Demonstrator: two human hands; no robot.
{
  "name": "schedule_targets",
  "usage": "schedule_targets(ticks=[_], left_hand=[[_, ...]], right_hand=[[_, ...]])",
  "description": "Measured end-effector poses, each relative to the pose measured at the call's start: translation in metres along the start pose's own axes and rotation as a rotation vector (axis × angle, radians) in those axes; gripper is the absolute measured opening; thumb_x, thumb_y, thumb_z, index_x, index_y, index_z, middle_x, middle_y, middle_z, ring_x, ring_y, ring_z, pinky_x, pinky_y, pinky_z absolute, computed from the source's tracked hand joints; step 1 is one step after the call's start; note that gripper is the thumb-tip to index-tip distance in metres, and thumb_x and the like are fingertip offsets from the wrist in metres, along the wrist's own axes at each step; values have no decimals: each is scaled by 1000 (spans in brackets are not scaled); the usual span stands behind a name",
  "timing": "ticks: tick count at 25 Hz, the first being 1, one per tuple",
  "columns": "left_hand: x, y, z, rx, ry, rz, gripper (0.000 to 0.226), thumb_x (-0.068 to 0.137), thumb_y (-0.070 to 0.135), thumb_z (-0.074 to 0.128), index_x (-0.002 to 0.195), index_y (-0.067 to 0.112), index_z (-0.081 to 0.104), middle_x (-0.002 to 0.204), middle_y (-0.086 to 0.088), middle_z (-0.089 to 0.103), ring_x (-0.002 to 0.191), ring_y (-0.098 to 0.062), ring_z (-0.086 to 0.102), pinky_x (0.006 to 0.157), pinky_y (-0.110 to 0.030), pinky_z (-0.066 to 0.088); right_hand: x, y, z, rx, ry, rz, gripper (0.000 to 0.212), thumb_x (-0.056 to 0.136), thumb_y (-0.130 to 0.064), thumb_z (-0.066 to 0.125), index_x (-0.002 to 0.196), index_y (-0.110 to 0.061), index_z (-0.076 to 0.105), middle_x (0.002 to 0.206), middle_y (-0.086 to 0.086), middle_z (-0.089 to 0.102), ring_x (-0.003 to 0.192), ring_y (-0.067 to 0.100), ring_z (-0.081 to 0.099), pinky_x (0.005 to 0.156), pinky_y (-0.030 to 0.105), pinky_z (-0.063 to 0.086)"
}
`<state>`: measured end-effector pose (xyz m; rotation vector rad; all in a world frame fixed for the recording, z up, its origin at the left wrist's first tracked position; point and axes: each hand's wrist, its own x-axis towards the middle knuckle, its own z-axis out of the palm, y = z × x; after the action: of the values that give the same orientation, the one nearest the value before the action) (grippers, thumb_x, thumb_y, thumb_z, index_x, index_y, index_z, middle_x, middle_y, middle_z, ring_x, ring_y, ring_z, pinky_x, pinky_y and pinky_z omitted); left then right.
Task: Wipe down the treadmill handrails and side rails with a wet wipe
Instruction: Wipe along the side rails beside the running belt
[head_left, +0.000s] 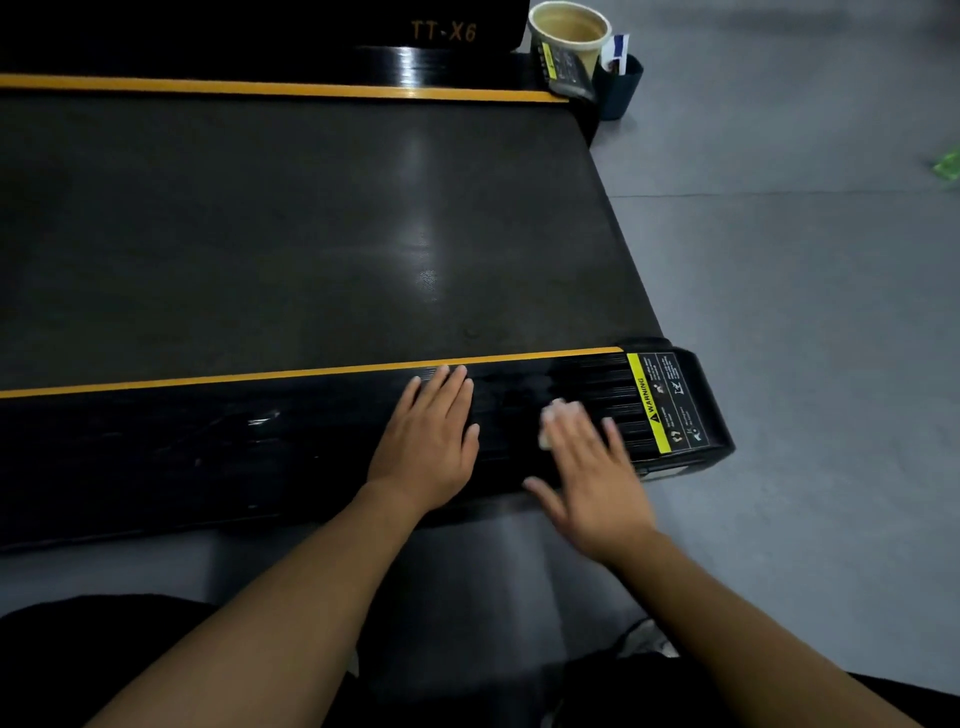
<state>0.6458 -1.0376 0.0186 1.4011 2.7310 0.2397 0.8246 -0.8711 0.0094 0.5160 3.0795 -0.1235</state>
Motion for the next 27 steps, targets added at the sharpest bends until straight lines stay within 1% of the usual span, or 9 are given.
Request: schedule_targets(ticks=[2, 7, 11, 15, 16, 19, 20, 24, 27], left_hand=[[1, -1, 2, 7, 10, -4, 67, 102, 44, 23, 158, 8, 36, 167, -6, 29, 157, -22, 19, 129, -45, 13], [1, -1, 4, 8, -7, 0, 68, 102, 44, 22, 158, 9, 35, 168, -7, 27, 157, -22, 18, 129, -46, 14], [2, -1, 5, 6, -5, -4, 68, 102, 44, 25, 159, 9, 33, 169, -7, 25, 158, -21, 16, 129, -46, 12], [1, -1, 5, -11, -14, 2, 69, 101, 44, 21, 159, 8, 33, 169, -7, 24, 158, -21, 15, 129, -45, 11], [1, 0, 5, -19, -10, 2, 69, 101, 44, 22, 159, 8, 33, 169, -7, 25, 158, -21, 15, 129, -45, 11], [2, 0, 6, -21, 0, 4, 67, 102, 43, 25, 159, 8, 32, 169, -7, 23, 158, -21, 14, 129, -45, 11], [2, 0, 6, -25, 2, 8, 67, 102, 43, 25, 159, 8, 32, 170, -7, 23, 158, -21, 14, 129, -45, 11], [-1, -2, 4, -146, 64, -3, 67, 97, 33, 26, 154, 4, 41, 164, -11, 35, 156, -24, 24, 129, -44, 15], [-3, -2, 7, -237, 196, -52, 56, 95, 21, 36, 141, -3, 57, 151, -18, 52, 146, -33, 43, 124, -47, 28]], right_hand=[[9, 6, -3, 47, -1, 190, 91, 100, -73, 6, 163, -8, 17, 172, 10, 11, 159, 24, 2, 128, 50, 7], [22, -15, -3, -9, -90, -112, 94, 99, -76, 6, 164, -9, 11, 172, 8, 3, 159, 23, -4, 127, 53, 10], [48, 6, -13, 86, -102, 166, 100, 91, -79, -7, 165, -11, 2, 172, 6, -6, 158, 20, -14, 128, 47, -6], [58, -25, -11, 28, -133, -129, 100, 91, -78, -12, 165, -13, 4, 172, 5, -7, 158, 21, -12, 129, 50, 0], [62, -16, -13, 36, -133, -129, 99, 91, -78, -11, 165, -14, 5, 172, 4, -5, 158, 19, -12, 129, 50, 0], [75, 8, -16, 96, -124, 116, 101, 89, -79, -8, 165, -14, 2, 173, 4, -6, 157, 17, -14, 127, 45, -7], [79, 0, -18, 104, -140, 121, 102, 88, -80, -7, 165, -12, 1, 172, 5, -7, 157, 18, -15, 127, 45, -7], [87, -43, -17, 78, -158, -115, 115, 77, -82, -28, 165, -15, 3, 172, 2, -9, 157, 17, -16, 128, 46, -5], [95, -36, -17, 140, -109, -1, 117, 76, -85, -26, 165, -15, 6, 173, 1, -4, 158, 16, -11, 128, 46, -4]])
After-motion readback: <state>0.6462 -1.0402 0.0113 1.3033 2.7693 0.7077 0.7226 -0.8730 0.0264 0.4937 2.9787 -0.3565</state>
